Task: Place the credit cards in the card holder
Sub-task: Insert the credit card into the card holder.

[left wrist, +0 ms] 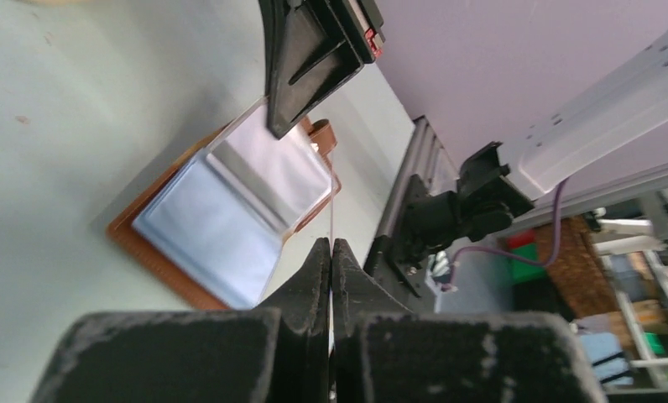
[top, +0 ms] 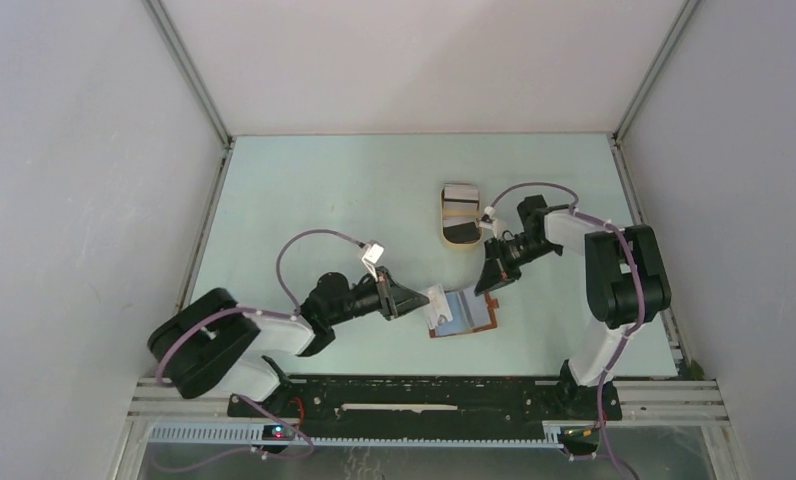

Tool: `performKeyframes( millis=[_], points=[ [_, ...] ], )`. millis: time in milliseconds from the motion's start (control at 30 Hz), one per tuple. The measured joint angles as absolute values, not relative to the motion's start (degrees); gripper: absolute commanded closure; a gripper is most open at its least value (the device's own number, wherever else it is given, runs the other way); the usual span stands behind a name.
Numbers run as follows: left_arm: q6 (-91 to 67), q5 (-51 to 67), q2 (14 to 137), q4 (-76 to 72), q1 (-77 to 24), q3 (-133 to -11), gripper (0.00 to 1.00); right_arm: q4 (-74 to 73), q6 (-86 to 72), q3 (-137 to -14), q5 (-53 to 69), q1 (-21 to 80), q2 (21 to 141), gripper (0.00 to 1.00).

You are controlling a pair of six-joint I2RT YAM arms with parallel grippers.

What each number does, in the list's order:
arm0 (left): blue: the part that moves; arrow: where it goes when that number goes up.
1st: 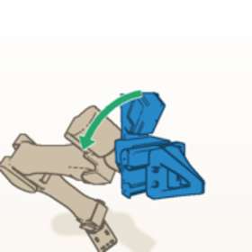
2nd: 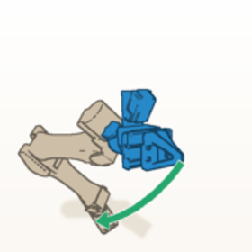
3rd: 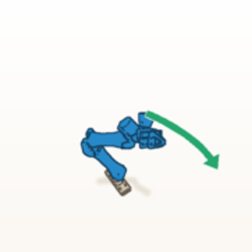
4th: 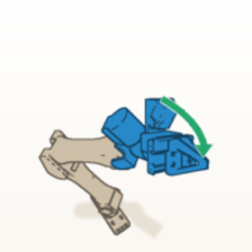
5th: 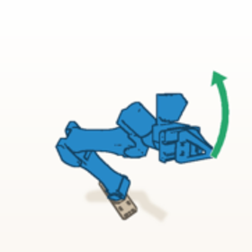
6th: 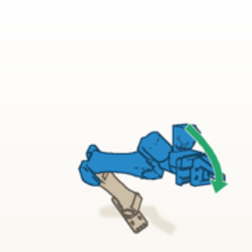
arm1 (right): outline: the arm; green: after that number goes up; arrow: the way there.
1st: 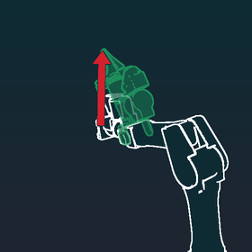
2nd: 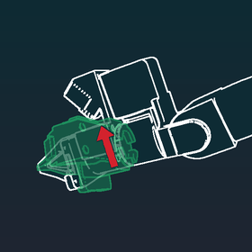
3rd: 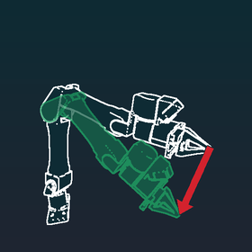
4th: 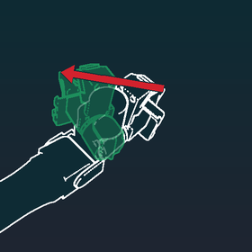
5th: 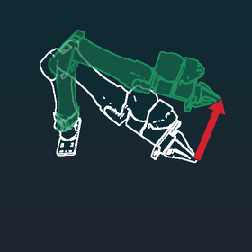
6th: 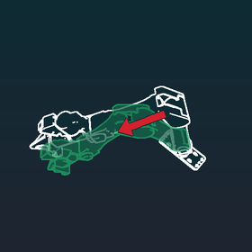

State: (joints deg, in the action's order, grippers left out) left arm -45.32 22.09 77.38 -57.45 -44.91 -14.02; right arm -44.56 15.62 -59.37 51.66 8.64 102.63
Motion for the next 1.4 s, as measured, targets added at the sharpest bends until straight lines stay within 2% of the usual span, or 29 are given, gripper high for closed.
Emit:
performKeyframes(
  millis=[167, 400, 733, 1400],
  points=[
    [-53.6, 23.7, 89.5, -71.4, -45.1, -14.1, 1.0, -44.5, 16.4, -59.6, 55.3, 11.4, 105.7, 0.92],
    [-58.5, 24.2, 98.9, -75.9, -45.5, -15.6, 1.0, -45.0, 16.2, -60.3, 55.8, 10.0, 109.1, 0.79],
    [-61.3, 22.3, 105.5, -77.5, -45.6, -17.5, 1.0, -44.9, 16.1, -61.6, 55.5, 9.0, 110.6, 0.79],
    [-66.3, 13.1, 108.8, -78.3, -47.5, -17.7, 1.0, -44.9, 15.3, -61.6, 55.8, 8.4, 112.3, 0.8]
  ],
)
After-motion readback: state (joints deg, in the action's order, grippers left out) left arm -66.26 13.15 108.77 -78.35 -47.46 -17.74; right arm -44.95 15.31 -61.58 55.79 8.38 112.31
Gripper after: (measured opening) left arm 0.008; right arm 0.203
